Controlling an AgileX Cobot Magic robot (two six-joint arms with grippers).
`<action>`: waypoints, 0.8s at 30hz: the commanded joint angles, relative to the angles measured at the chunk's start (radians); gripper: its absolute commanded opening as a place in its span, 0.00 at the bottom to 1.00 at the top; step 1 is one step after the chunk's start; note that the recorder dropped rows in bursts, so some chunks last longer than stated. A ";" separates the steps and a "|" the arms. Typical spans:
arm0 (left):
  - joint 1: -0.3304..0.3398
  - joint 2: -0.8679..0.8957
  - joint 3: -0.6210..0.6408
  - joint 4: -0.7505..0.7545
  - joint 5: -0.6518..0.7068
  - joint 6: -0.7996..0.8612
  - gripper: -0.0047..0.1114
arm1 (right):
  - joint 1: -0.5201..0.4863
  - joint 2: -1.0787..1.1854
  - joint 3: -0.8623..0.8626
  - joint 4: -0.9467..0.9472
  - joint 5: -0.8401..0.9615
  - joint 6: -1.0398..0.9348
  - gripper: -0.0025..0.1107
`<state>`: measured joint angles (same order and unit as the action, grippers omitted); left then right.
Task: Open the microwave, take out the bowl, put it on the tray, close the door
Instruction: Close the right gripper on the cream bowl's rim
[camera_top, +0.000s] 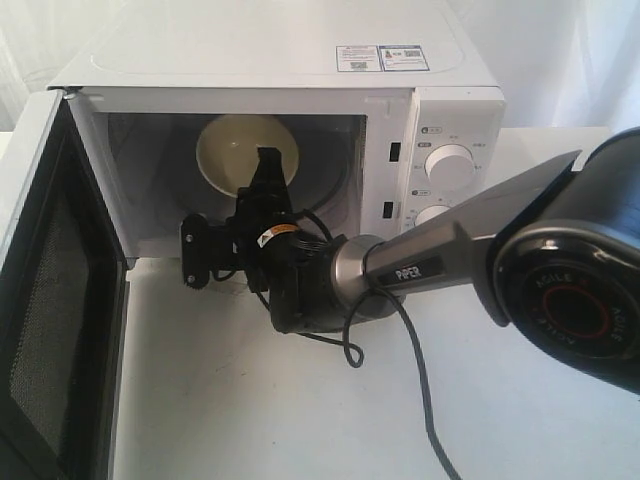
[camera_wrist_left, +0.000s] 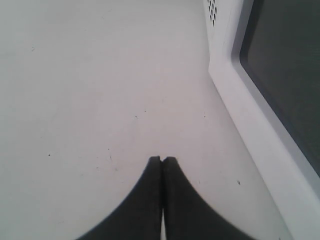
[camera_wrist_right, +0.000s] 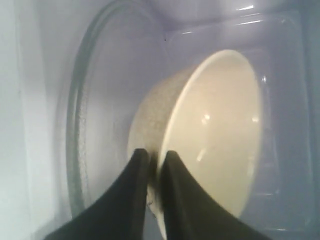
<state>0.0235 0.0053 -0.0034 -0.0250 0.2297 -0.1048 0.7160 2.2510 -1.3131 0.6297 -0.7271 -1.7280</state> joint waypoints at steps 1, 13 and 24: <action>0.004 -0.005 0.003 0.002 0.003 -0.001 0.04 | -0.007 -0.001 -0.002 0.015 -0.055 0.006 0.07; 0.004 -0.005 0.003 0.002 0.003 -0.001 0.04 | 0.022 -0.003 -0.001 0.041 -0.055 -0.003 0.02; 0.004 -0.005 0.003 0.002 0.003 -0.001 0.04 | 0.120 -0.038 0.009 0.324 -0.040 -0.207 0.02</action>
<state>0.0235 0.0053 -0.0034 -0.0250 0.2297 -0.1048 0.8088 2.2465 -1.3131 0.9112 -0.7470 -1.9065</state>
